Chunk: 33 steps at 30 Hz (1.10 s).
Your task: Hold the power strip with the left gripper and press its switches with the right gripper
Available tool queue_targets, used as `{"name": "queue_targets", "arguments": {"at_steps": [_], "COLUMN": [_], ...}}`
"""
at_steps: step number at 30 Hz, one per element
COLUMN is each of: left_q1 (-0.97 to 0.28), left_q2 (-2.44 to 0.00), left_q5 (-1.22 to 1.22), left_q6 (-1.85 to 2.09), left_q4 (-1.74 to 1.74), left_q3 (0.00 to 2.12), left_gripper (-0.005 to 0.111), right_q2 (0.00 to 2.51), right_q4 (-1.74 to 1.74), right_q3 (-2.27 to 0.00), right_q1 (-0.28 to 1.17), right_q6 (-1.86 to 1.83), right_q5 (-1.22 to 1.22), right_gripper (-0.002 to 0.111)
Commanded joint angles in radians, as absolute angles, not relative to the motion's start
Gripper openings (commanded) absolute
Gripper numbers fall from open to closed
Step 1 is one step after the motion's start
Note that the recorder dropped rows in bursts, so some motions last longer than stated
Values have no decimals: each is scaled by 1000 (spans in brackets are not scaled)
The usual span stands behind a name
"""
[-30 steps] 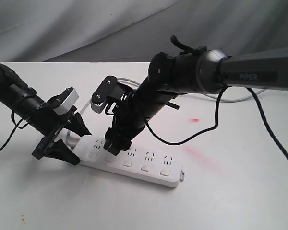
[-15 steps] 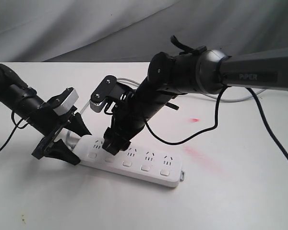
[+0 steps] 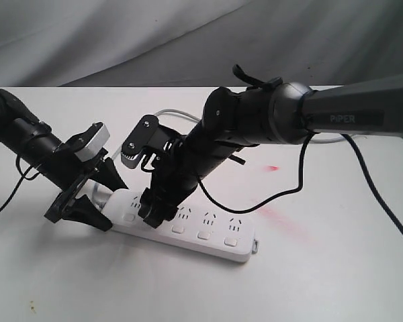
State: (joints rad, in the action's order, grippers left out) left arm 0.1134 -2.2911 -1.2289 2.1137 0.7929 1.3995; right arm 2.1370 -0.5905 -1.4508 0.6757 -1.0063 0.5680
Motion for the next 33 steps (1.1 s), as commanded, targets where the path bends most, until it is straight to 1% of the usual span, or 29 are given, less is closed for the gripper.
{"name": "queue_targets", "arguments": {"at_steps": [1,8,16,21,24,29,33], "left_q1": [107,107,107,107,107,107,107], "left_q2": [-2306,-2306,-2306,-2306,-2306,-2306,-2306], "left_q5": [-1203,-1203,-1203,-1203,-1203,-1203,-1203], "left_q6": [2093,2093,2093,2093,2093,2093,2093], "left_q4": [720,720,720,720,720,720,720], "left_q3": [1385,1385,1385,1385,1385,1385,1385], "left_gripper": [45,45,45,45,45,45,45], "right_q2": [2123,2100,2191,2080,2036,2018,2018], "right_q4": [-574,-562,-557,-537,-468,-427,-427], "right_q3": [-1449,-1451,-1434,-1434,-1434,-1432,-1432], "right_q1": [676,676,676,676,668,618,606], "right_q6": [-1013,-1009,-1000,-985,-927,-854,-848], "right_q5": [561,548,571,539,539,651,718], "right_gripper": [66,66,66,66,65,64,61]}}
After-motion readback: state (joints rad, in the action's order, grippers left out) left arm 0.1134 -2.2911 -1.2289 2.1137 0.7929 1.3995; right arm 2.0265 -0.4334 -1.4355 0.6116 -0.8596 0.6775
